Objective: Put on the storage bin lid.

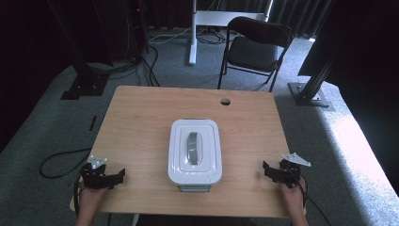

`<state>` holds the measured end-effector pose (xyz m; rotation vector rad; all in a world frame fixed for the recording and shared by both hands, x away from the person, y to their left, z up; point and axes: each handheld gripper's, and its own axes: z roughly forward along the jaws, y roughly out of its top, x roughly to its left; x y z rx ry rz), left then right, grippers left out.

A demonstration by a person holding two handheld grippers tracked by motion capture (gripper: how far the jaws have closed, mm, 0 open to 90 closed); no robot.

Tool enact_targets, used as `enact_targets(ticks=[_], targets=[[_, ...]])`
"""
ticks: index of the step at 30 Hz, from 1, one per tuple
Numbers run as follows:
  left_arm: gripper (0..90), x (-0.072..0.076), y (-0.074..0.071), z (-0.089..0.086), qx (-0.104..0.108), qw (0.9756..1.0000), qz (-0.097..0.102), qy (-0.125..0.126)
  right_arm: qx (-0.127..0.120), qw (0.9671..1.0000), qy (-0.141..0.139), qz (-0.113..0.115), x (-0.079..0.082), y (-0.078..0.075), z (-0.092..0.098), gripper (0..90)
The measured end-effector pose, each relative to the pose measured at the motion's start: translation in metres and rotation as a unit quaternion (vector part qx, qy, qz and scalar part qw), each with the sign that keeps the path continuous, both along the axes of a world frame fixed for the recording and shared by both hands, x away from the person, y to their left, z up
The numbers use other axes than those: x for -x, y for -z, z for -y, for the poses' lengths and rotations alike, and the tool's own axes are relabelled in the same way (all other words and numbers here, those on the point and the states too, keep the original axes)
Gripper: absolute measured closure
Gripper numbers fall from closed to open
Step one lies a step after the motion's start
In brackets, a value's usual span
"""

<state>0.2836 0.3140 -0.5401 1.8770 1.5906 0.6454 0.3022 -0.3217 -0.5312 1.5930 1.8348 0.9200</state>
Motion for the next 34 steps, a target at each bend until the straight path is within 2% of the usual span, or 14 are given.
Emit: enact_targets(ticks=[3,7,10,12,15,18,20,22,23,25,28,30,34], targets=[[0.4,0.000,0.001,-0.002,-0.008,0.9997,-0.012,-0.019,0.002,0.9999,0.012,-0.008,0.001,0.002,0.003,11.6],[0.3,-0.001,0.002,-0.004,-0.006,0.9990,-0.025,-0.036,0.004,0.9997,0.023,-0.011,0.003,0.005,0.006,11.6],[0.3,-0.002,0.002,-0.004,-0.003,0.9987,-0.029,-0.043,0.017,0.9993,0.031,-0.014,0.005,0.008,0.006,11.6],[0.3,-0.002,0.003,-0.005,-0.008,0.9983,-0.032,-0.048,0.025,0.9990,0.035,-0.015,0.005,0.010,0.005,11.6],[0.2,-0.001,0.003,-0.004,-0.012,0.9981,-0.031,-0.053,0.020,0.9989,0.039,-0.016,0.005,0.013,0.004,11.6],[0.2,-0.001,0.003,-0.005,-0.016,0.9975,-0.030,-0.062,0.030,0.9985,0.045,-0.013,0.005,0.014,0.003,11.5],[0.2,0.000,0.003,-0.005,-0.013,0.9975,-0.030,-0.063,0.038,0.9981,0.047,-0.011,0.005,0.015,0.002,11.6],[0.2,0.000,0.004,-0.005,-0.001,0.9980,-0.025,-0.059,0.036,0.9983,0.044,-0.014,0.004,0.016,0.002,11.6],[0.2,0.000,0.004,-0.004,-0.002,0.9979,-0.023,-0.060,0.037,0.9982,0.046,-0.011,0.004,0.016,0.002,11.6],[0.2,0.000,0.004,-0.003,-0.005,0.9981,-0.018,-0.058,0.033,0.9984,0.046,-0.009,0.003,0.016,0.003,11.6],[0.2,0.000,0.003,-0.002,0.004,0.9982,-0.012,-0.058,0.028,0.9986,0.045,-0.007,0.003,0.017,0.004,11.6],[0.2,0.001,0.002,-0.003,0.008,0.9980,-0.001,-0.063,0.020,0.9988,0.044,-0.007,0.003,0.017,0.005,11.6],[0.2,-0.001,0.003,-0.003,0.009,0.9977,-0.004,-0.067,0.023,0.9986,0.045,-0.014,0.001,0.017,0.005,11.6]])
